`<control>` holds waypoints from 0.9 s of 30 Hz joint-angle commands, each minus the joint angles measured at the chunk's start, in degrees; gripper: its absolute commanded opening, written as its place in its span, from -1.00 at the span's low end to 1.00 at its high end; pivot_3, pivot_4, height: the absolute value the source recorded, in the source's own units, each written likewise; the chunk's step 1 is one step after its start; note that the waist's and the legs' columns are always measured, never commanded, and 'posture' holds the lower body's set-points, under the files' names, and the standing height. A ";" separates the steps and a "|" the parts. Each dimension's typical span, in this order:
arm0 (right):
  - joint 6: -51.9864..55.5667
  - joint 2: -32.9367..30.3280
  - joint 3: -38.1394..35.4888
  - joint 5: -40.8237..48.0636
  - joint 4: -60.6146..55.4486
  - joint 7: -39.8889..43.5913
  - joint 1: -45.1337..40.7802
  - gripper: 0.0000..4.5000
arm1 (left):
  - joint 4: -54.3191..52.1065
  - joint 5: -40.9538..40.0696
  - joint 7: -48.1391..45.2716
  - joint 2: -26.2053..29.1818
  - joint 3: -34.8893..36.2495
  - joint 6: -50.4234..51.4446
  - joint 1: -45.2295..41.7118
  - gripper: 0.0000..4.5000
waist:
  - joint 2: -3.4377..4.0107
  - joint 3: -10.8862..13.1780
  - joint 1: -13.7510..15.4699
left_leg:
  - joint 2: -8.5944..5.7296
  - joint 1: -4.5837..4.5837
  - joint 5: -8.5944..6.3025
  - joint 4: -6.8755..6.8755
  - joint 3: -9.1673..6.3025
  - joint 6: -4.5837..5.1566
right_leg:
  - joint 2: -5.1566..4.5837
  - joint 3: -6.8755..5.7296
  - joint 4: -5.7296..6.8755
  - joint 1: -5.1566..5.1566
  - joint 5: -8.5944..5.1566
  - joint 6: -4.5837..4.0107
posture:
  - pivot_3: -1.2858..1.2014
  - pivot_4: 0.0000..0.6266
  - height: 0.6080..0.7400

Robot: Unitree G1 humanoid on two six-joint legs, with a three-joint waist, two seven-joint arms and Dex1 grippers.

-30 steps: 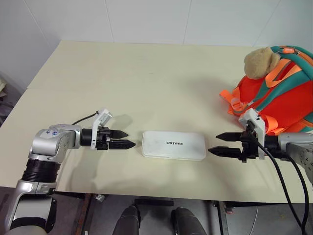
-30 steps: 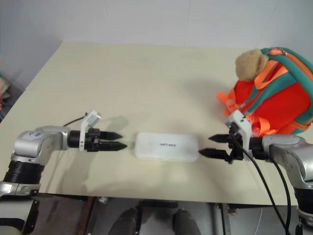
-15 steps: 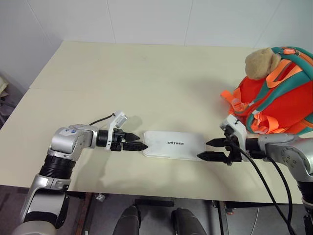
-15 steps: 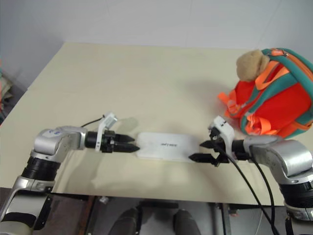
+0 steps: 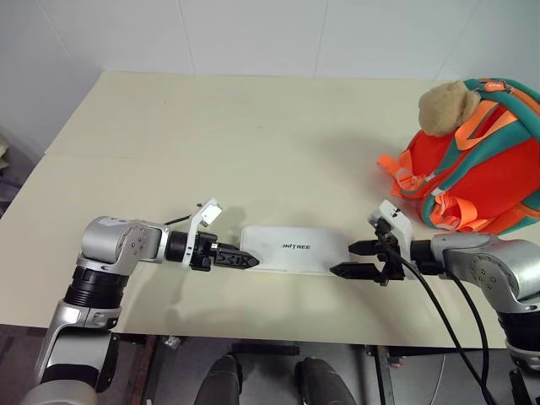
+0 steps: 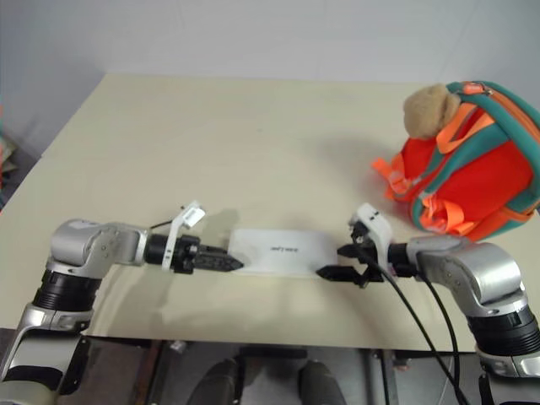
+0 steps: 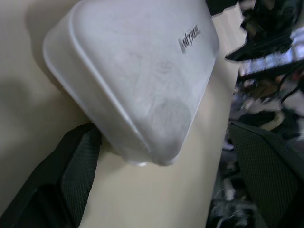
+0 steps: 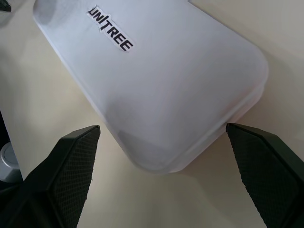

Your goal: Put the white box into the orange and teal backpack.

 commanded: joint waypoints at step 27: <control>-13.23 -7.81 -0.45 -1.86 -2.43 11.77 11.34 1.00 | 15.98 -3.61 -6.53 -2.15 -1.03 1.80 -5.60 -0.25 | -0.01 0.00 0.06 | -0.01 -0.06 0.08 -0.01 0.00 0.02 | 0.00 -0.01 -0.15 -0.02 0.18 0.08 | 0.03 -0.52 1.00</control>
